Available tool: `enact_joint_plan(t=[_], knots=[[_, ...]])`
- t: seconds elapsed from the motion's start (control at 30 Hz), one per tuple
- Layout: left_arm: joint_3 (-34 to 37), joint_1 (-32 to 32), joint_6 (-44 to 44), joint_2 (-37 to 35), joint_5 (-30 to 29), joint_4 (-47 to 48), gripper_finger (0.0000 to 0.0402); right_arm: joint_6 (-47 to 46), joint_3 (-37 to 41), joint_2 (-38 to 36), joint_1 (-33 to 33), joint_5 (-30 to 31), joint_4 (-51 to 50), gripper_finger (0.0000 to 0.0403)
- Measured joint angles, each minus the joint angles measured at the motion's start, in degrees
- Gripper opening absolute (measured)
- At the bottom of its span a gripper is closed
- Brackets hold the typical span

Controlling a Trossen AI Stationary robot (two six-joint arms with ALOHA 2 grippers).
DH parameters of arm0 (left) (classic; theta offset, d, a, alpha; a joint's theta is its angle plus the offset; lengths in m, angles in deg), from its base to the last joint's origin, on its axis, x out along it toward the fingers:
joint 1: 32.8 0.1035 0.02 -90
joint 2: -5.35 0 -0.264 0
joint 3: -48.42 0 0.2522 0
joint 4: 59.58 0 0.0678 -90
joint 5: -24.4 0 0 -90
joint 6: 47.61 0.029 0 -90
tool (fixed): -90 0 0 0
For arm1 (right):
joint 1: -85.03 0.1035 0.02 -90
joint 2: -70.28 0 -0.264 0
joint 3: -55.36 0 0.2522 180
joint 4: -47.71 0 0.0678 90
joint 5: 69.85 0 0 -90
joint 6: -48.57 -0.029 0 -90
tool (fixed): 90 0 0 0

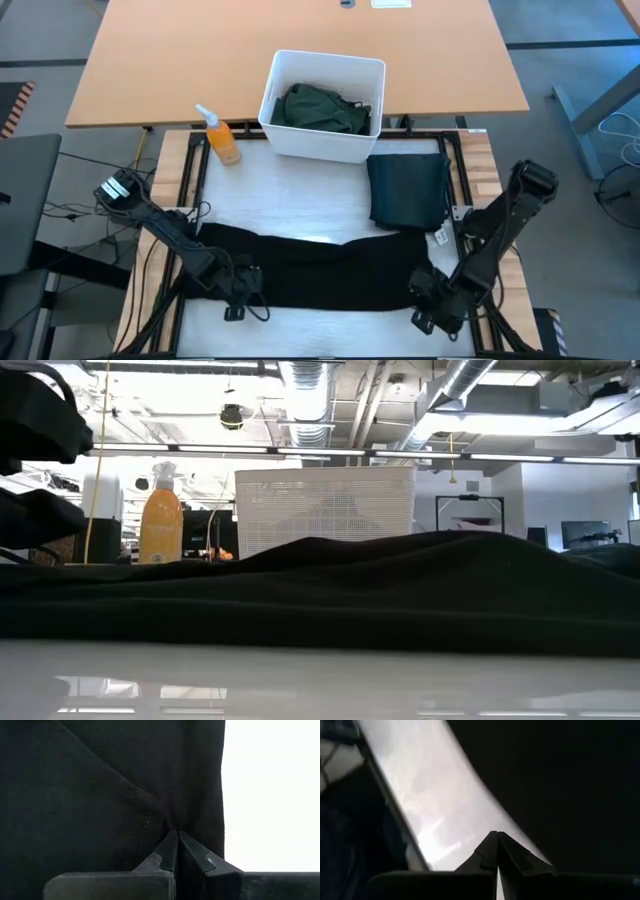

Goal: Fold laundry
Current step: Fold the black t-shirt

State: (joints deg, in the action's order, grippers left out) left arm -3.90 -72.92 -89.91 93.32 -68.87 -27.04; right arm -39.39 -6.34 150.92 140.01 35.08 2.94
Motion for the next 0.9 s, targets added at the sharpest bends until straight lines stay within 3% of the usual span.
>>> enact_joint_plan(t=[0.1, 0.17, 0.37, 0.57, 0.73, 0.9], knots=[[-0.1, -0.3, -1.5, 0.0, 0.0, 2.0, 0.0002, 0.5, 0.0, -1.2, -0.4, 10.2, -5.1, 0.0021], [-0.1, -0.3, -3.0, -0.1, 0.0, 3.5, 0.0002, 2.3, 0.0, -0.5, -1.5, 12.6, -6.7, 0.0018], [-0.1, -0.3, -5.0, -0.1, -0.2, 4.0, 0.0002, 5.3, 1.8, 6.8, -3.2, 0.5, -5.1, 0.0019], [0.0, -0.1, -3.8, 0.0, -3.0, 4.0, 0.0002, 5.5, 3.0, 11.9, 0.8, -12.1, 11.9, 0.0021], [0.2, 2.2, 2.4, 0.2, -10.4, 4.5, 0.0002, 12.1, 1.7, 10.0, 3.3, -12.7, 19.5, 0.002], [0.3, 5.7, 11.5, 0.3, -17.3, 5.3, 0.0002, 15.9, 0.5, 4.0, 3.9, -6.0, 9.1, 0.002]])
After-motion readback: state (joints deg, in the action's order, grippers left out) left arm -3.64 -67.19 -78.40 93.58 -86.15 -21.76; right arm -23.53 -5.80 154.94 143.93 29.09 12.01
